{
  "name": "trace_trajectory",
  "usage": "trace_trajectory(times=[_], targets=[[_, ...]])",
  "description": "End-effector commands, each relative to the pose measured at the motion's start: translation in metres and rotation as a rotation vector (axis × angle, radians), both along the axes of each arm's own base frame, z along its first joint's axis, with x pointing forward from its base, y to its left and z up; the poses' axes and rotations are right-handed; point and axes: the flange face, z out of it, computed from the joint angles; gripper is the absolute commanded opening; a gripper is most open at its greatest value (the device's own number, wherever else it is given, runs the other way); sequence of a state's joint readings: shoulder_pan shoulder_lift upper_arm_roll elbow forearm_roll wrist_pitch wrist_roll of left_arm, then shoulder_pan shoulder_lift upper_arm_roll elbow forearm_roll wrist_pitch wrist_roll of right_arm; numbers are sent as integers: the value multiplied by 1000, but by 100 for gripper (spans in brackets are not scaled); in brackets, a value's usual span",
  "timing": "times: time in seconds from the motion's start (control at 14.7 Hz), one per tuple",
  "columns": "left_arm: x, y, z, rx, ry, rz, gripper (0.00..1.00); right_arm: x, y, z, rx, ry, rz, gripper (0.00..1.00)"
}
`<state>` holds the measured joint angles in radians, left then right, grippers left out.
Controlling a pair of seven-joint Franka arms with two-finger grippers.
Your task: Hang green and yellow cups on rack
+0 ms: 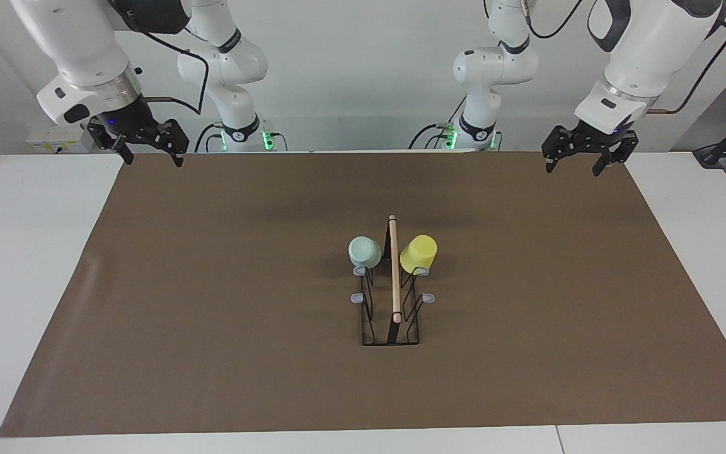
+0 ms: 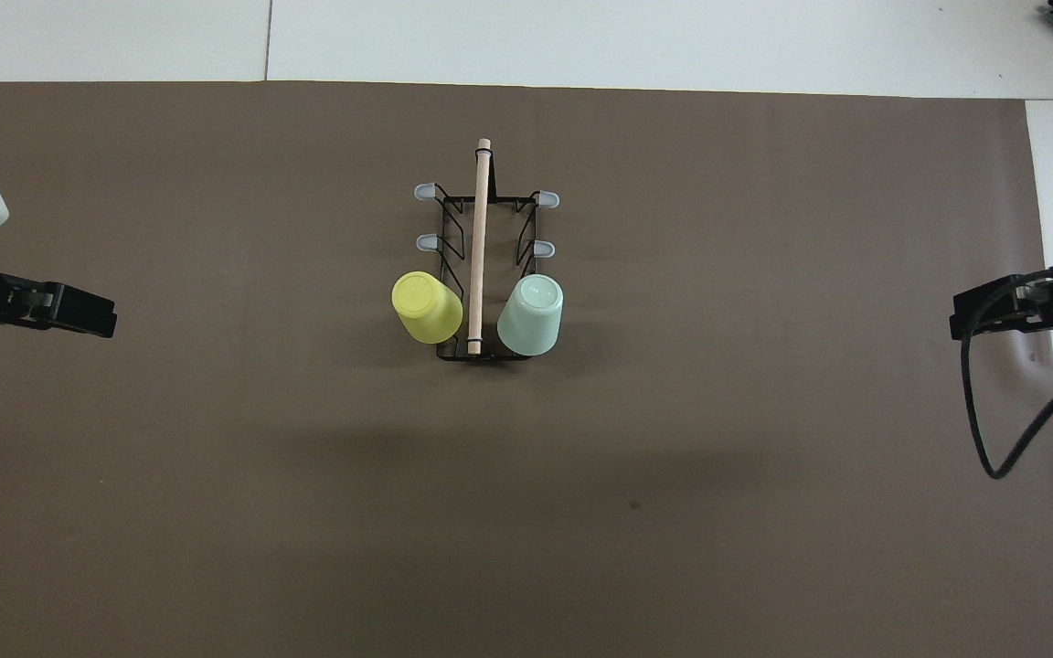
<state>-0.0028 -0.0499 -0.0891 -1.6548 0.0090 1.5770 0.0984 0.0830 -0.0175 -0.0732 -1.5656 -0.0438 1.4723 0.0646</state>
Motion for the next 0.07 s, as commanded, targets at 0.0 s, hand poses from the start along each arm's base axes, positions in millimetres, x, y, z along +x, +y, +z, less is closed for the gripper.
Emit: trace_trajectory(times=[0.0], targets=[[-8,3,2,13,2,14,100,3,1,4,-15,-18,0,100]])
